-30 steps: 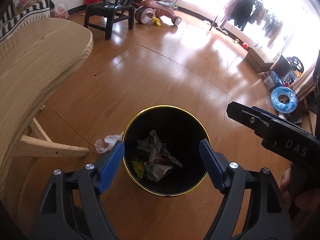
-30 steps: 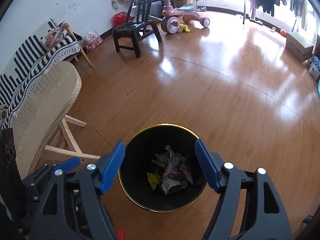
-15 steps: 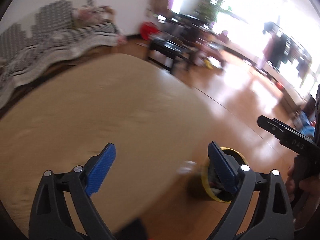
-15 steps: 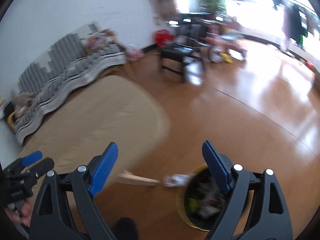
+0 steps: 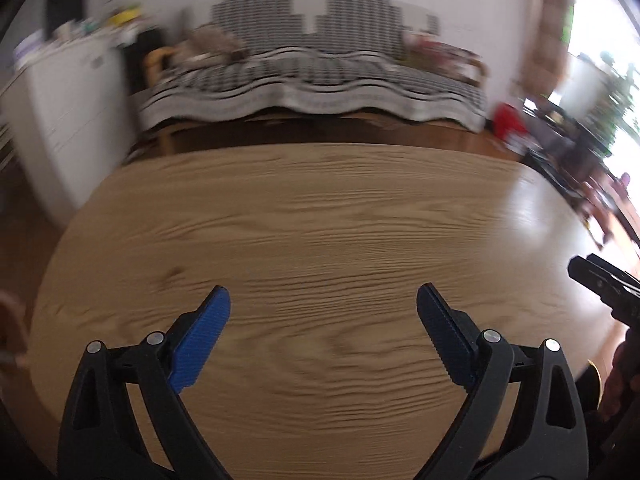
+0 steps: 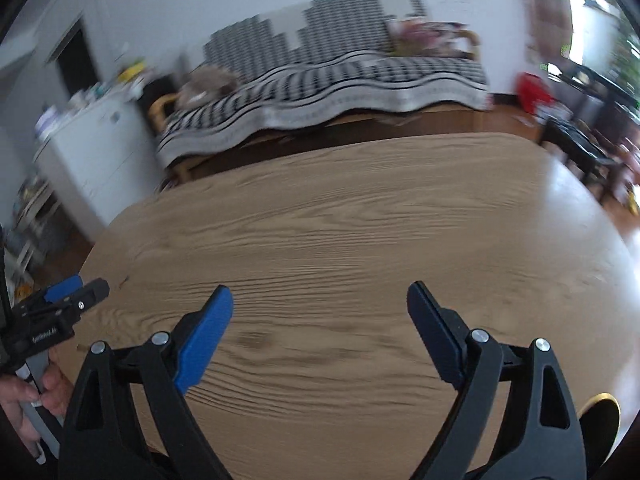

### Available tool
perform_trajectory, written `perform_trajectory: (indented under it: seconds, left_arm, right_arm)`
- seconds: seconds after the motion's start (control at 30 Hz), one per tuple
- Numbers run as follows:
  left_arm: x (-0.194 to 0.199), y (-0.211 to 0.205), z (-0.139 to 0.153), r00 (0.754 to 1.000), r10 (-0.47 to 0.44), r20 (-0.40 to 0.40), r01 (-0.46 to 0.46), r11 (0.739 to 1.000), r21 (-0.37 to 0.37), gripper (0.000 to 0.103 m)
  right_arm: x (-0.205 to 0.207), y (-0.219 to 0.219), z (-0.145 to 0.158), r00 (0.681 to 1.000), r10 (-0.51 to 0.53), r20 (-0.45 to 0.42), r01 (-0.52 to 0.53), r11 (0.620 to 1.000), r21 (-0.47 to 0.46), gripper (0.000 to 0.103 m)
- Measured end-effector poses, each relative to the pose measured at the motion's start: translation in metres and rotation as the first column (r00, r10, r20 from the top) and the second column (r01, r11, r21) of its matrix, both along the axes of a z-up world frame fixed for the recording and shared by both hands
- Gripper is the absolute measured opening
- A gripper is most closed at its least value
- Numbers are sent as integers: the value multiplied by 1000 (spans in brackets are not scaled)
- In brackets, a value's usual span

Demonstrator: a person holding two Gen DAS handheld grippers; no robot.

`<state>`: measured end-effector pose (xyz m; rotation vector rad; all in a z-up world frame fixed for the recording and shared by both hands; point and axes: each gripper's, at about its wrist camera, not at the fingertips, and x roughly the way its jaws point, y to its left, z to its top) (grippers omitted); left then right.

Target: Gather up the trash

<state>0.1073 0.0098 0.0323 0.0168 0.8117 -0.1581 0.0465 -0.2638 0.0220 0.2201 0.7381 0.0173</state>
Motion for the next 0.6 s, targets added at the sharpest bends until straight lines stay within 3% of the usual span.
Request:
perform_trajectory:
  seconds: [0.1, 0.23, 0.6]
  left_arm:
    - [5, 34, -10, 997, 76, -4, -76, 997, 5, 91]
    - [2, 58, -19, 994, 107, -32, -108, 994, -30, 91]
    - [-5, 41, -22, 996, 90, 3, -90, 996, 30, 92]
  right_arm:
    - [20, 38, -5, 999, 43, 12, -42, 997, -64, 86]
    - [27, 55, -18, 999, 38, 22, -35, 992, -123, 86]
    - [11, 43, -28, 1000, 15, 14, -14, 996, -88, 90]
